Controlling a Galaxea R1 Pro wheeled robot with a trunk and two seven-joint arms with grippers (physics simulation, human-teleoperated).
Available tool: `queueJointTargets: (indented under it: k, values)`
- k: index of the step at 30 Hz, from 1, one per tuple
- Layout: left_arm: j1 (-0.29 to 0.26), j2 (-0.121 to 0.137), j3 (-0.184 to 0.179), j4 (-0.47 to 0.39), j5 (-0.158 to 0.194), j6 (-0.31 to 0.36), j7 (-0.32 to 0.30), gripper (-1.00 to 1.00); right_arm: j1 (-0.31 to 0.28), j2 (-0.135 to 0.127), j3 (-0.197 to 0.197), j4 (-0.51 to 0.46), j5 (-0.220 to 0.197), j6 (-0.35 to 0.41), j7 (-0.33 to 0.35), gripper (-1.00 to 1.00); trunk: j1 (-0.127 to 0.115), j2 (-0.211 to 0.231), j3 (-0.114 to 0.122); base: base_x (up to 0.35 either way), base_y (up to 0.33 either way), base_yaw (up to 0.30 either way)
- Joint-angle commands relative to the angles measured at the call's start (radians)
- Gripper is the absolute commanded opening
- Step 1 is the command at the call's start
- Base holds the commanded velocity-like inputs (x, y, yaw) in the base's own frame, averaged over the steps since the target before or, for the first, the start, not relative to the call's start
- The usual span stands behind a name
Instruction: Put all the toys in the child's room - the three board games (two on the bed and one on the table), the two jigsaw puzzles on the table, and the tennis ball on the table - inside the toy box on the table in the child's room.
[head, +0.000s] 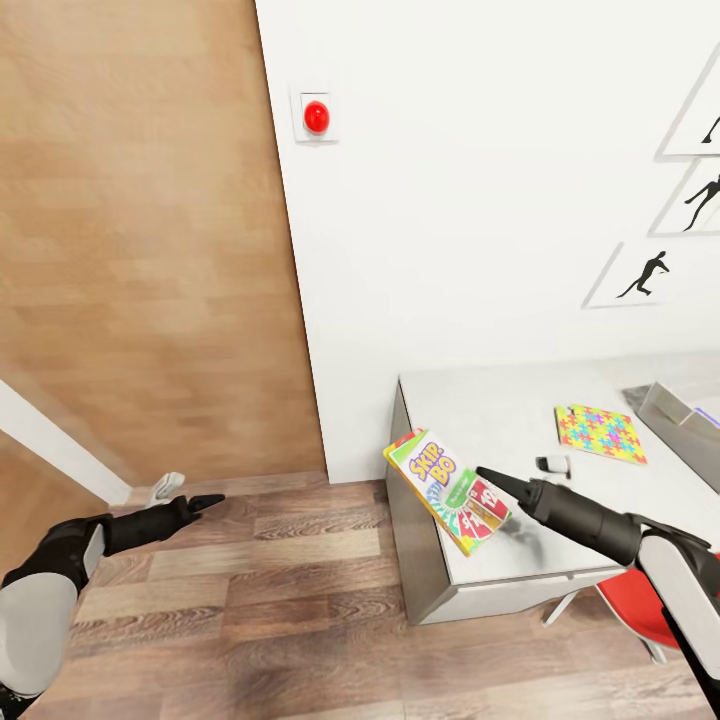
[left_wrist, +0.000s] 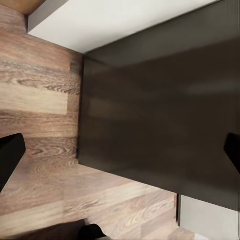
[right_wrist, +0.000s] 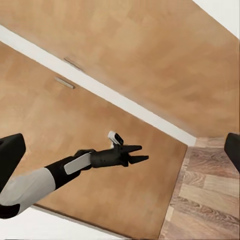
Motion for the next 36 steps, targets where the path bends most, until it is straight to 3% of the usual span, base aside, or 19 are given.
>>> queueJointTargets:
  k: [1,7,10,16,20,28,33,36]
  values:
    - [-0.001,-0.004,0.009,-0.001,-0.009,0.009,-0.006,1.0,-0.001,0.0,-0.001,-0.002,-0.002,-0.006,0.021,1.0,0.001,-0.002,-0.002,0.0,0.0,0.0]
    - [-0.002,-0.019,0.009,0.0,-0.008,0.015,-0.006,1.0,0.0,0.0,-0.001,-0.005,-0.001,-0.075,0.15,1.0,0.001,-0.002,-0.002,0.0,0.0,0.0]
    - [-0.003,-0.024,0.009,0.0,-0.008,0.02,-0.006,1.0,0.0,0.0,-0.001,-0.002,-0.001,-0.083,0.171,1.0,0.001,-0.002,-0.002,0.0,0.0,0.0]
    - [-0.011,-0.045,0.009,0.0,-0.007,0.035,-0.006,1.0,0.0,-0.001,-0.002,0.0,-0.002,-0.081,0.177,1.0,0.001,-0.002,-0.002,0.0,0.0,0.0]
    - [-0.023,-0.08,0.009,0.0,-0.007,0.045,-0.003,1.0,0.0,0.0,-0.002,-0.001,-0.007,-0.088,0.18,1.0,0.001,-0.002,-0.002,0.0,0.0,0.0]
    - [-0.033,-0.168,0.009,0.0,-0.003,0.045,0.12,1.0,0.0,0.014,-0.001,-0.001,-0.012,-0.094,0.186,1.0,0.001,-0.002,-0.002,0.0,0.0,0.0]
    - [-0.033,-0.19,0.01,0.0,0.008,0.044,0.142,1.0,0.001,0.016,-0.001,0.002,-0.021,-0.09,0.186,1.0,0.001,-0.002,-0.002,0.0,0.0,0.0]
    - [-0.034,-0.196,0.012,0.0,0.026,0.044,0.147,1.0,0.006,0.016,-0.001,0.003,-0.05,-0.089,0.185,1.0,0.001,-0.002,-0.002,0.0,0.0,0.0]
